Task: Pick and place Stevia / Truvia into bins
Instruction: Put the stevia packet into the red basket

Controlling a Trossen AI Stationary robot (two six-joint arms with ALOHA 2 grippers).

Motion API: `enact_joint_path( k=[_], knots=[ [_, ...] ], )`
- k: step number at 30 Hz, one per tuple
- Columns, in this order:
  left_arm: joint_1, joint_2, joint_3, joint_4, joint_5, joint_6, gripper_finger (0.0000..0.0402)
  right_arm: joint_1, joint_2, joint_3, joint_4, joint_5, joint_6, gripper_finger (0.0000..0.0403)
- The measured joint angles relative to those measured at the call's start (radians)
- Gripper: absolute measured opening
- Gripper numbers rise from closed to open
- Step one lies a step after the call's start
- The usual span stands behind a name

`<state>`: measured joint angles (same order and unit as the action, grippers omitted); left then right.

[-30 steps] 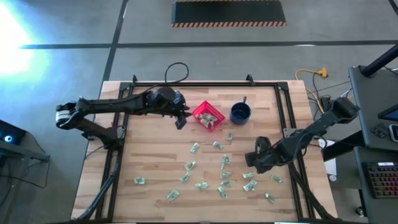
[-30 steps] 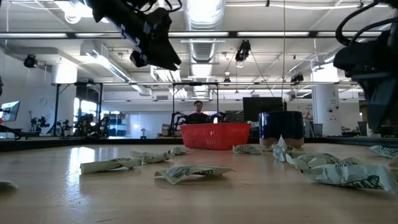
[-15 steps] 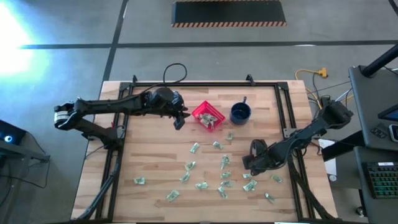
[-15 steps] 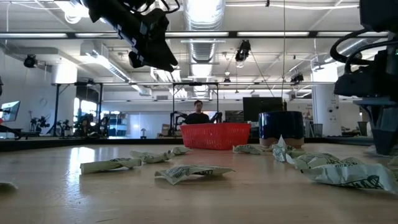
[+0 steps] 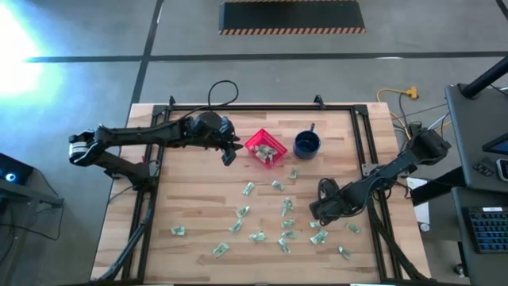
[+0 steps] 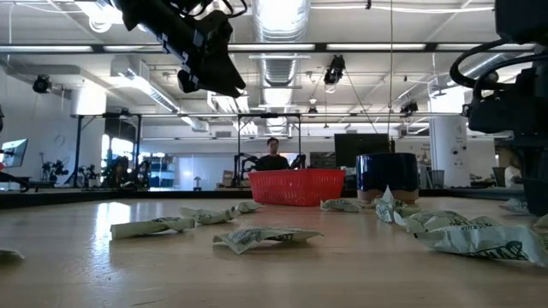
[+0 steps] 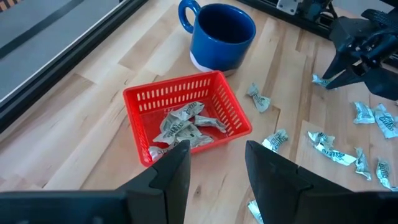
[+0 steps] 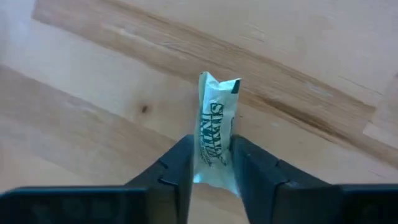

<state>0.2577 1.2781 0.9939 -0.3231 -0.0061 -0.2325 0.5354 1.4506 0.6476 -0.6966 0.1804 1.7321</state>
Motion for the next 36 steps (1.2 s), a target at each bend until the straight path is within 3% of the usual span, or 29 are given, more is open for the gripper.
enact_joint_path(
  k=[9,13,18,27,36],
  knots=[
    [0.0,0.0,-0.003,0.0,-0.002,0.0,0.0137,-0.004,-0.002,0.0,0.064,0.069,-0.119,0.0014],
    [0.0,0.0,-0.008,-0.001,-0.002,-0.024,0.0137,-0.031,-0.015,0.0,0.164,0.131,-0.24,0.001],
    [-0.002,0.0,-0.026,0.0,-0.002,-0.068,0.0137,-0.093,-0.048,0.0,0.355,0.188,-0.508,0.001],
    [-0.013,0.0,-0.054,-0.003,0.026,-0.139,0.0137,-0.28,-0.127,0.001,0.695,0.19,-0.977,0.0009],
    [-0.049,0.0,-0.058,-0.019,0.068,-0.181,0.0137,-0.493,-0.183,0.002,0.779,0.189,-1.157,0.001]
  ],
)
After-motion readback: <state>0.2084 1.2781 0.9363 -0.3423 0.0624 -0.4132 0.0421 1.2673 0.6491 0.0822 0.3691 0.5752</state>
